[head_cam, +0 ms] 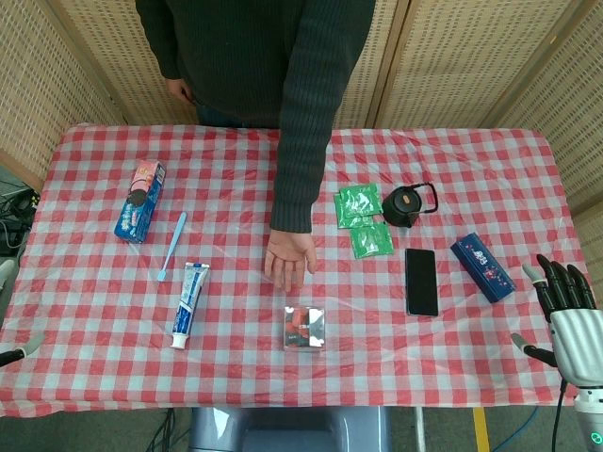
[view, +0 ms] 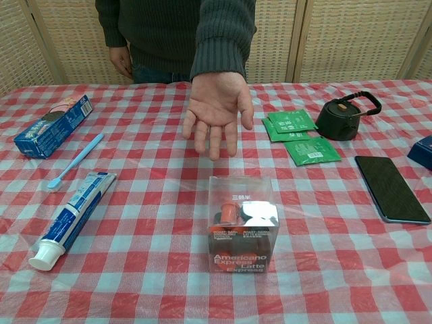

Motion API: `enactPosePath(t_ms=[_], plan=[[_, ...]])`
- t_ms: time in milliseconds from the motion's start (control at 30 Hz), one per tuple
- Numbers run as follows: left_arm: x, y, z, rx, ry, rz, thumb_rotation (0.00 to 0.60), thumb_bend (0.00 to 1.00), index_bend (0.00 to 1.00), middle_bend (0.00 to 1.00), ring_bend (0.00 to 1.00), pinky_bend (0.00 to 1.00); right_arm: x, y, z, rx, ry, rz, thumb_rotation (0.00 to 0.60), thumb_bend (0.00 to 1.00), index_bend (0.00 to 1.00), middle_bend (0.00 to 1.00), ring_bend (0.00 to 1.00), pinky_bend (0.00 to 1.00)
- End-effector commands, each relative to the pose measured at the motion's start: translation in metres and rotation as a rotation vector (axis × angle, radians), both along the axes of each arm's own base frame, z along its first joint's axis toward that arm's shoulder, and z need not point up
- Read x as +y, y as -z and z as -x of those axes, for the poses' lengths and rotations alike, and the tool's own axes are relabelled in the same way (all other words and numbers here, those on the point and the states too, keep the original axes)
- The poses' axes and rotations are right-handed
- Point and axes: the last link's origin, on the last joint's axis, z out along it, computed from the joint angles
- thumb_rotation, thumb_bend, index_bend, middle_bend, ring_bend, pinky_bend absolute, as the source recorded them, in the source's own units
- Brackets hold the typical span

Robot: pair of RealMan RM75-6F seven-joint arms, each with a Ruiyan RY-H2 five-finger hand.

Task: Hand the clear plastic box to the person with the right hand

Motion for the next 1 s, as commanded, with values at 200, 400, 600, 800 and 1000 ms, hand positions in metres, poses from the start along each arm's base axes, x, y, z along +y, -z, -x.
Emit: enactPosePath(t_ms=[200,400,600,800,1000], plan=[[0.001,0.000,-0.001,0.002,0.003,-0.001,0.600,0.00,0.00,0.00,0.00,0.00,0.000,0.003,-0.001,0.000,-0.001,-0.019,0.600,0.00,0.03,0.00,0.00,0.00],[0.003,0.001,0.000,0.009,-0.001,-0.007,0.600,0.00,0.00,0.00,0.00,0.00,-0.006,0.024,-0.008,0.017,-0.039,-0.153,0.600,0.00,0.03,0.00,0.00,0.00],[0.012,0.001,0.003,0.014,-0.034,-0.014,0.600,0.00,0.00,0.00,0.00,0.00,-0.027,0.052,-0.040,0.042,-0.176,-0.381,0.600,0.00,0.10,0.07,0.05,0.00],[0.027,0.005,0.008,0.033,-0.078,-0.005,0.600,0.00,0.00,0.00,0.00,0.00,-0.044,0.078,-0.083,-0.044,-0.296,-0.601,0.600,0.00,0.13,0.13,0.14,0.13],[0.037,0.009,0.014,0.044,-0.120,0.009,0.600,0.00,0.00,0.00,0.00,0.00,-0.058,0.103,-0.114,-0.071,-0.322,-0.719,0.600,0.00,0.16,0.15,0.17,0.15]])
